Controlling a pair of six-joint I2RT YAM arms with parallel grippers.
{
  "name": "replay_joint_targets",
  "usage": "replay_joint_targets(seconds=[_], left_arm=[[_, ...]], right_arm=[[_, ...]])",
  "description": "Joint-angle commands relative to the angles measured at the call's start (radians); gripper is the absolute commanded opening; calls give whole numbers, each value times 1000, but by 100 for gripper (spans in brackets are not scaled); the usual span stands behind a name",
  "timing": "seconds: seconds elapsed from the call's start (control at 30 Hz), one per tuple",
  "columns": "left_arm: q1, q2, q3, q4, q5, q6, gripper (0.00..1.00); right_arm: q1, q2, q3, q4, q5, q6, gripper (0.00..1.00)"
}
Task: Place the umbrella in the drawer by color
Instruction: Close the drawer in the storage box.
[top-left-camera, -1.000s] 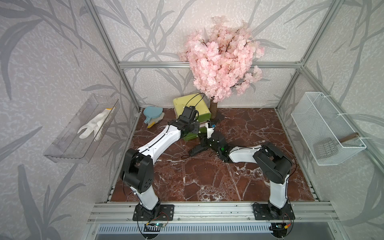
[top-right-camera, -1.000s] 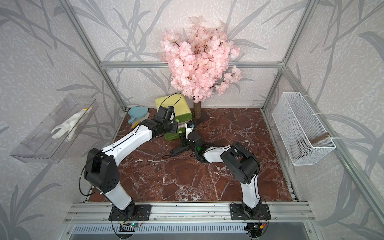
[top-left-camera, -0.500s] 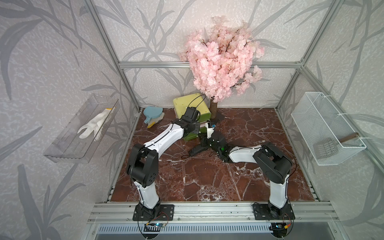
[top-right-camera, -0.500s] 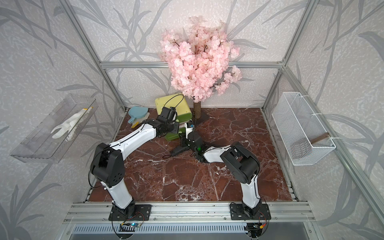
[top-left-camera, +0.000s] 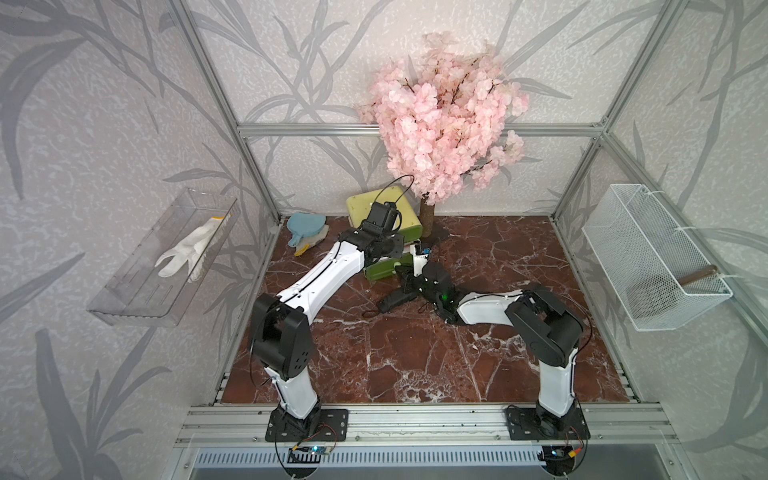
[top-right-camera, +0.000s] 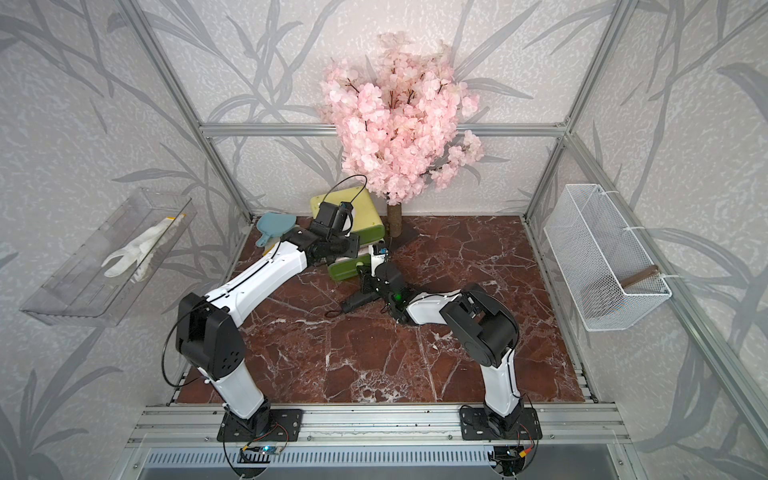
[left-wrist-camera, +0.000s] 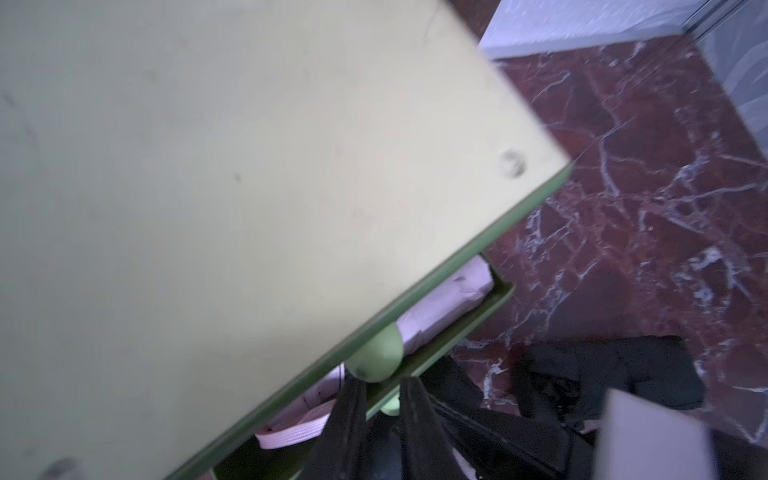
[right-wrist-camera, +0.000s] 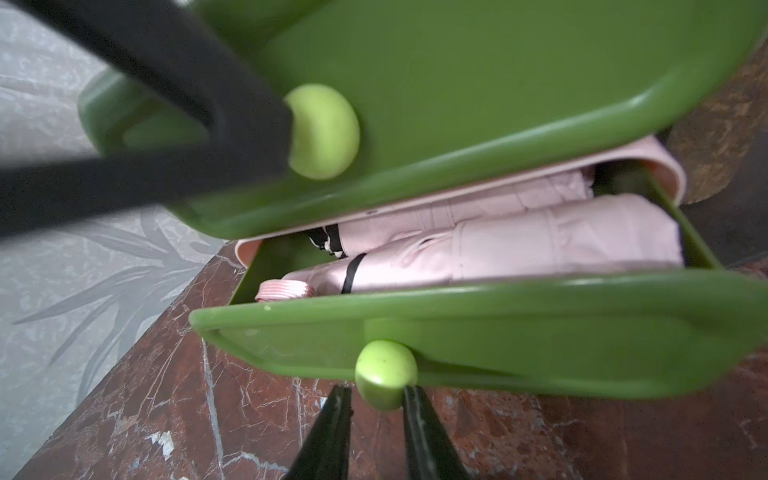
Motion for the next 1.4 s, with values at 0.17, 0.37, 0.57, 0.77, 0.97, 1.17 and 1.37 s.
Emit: replay_joint_targets(seconds=[0.17,0.37,0.57,0.77,0.97,1.17,1.37], left_arm=[[9,-107,65,-9,-7,17,33],[16,-183,-27,42,-3,-4,38],[28,-236,-126,105,-27,-13,41],[53,-247,-138,113,20,-44,41],[52,-302,-206,150,39,-69,42],[53,-356,-286,181,19,-77,43],[110,-300,-194,148,44,-71,58]], right_arm=[[-3,37,101,7,-18,-11,26],[-7,87,179,-55,-18,-32,26],[-12,107,212,-69,-26,-24,27],[-14,130,263,-96,-8,-33,30],[-13,186,322,-88,-8,-9,30],[-13,117,236,-57,-23,2,35],[-27,8,71,-11,-31,22,43]])
